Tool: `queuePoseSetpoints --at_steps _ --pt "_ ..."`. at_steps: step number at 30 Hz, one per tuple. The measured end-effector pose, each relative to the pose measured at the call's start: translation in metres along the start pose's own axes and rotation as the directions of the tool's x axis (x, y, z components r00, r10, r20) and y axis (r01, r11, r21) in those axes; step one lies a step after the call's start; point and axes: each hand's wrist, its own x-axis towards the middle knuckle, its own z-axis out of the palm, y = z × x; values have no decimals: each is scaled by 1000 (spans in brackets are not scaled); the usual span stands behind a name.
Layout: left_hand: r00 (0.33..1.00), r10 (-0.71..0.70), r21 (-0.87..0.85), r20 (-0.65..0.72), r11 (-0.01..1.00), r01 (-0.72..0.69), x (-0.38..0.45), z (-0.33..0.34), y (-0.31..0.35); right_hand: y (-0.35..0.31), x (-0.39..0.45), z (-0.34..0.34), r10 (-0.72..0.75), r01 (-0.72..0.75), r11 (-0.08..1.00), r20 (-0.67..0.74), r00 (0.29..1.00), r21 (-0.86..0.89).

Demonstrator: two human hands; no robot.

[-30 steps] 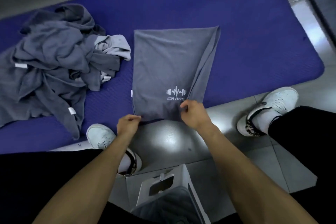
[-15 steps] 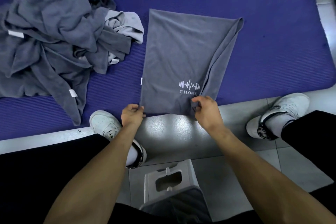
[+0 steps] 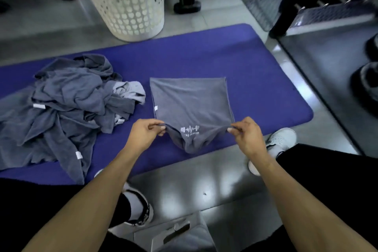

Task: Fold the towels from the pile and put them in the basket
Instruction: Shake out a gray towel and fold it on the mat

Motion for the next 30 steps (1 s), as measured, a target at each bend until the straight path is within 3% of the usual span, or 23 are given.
queuePoseSetpoints --at_steps 5,7,10,13,16,19,22,27,30 --pt "951 305 200 -55 936 -289 -12 -28 65 -28 -5 -55 -56 95 967 -168 984 235" --pt "934 351 167 -60 926 -338 -23 -37 95 -50 -10 -81 -75 143 939 -220 973 312" --pt "885 381 0 -266 918 -396 -43 -42 133 -82 -19 -115 -89 230 901 -364 927 367" --pt "827 449 16 -339 882 -472 -55 -42 159 -102 -15 -141 -102 222 921 -351 931 320" --pt "841 448 135 -303 894 -427 -32 -44 170 -107 10 -153 -112 150 976 -226 968 156" --pt "923 292 266 -252 937 -224 18 -47 174 -106 48 -155 -7 13 998 -112 994 54" --pt "935 179 229 -306 967 -110 62 -54 190 -113 88 -162 106 -91 991 -165 981 93" --pt "830 371 30 -416 918 -395 97 -78 253 -150 126 -188 -18 124 961 -392 920 246" --pt "779 438 -24 -448 865 -501 98 -89 274 -161 133 -192 -114 260 921 -438 892 290"
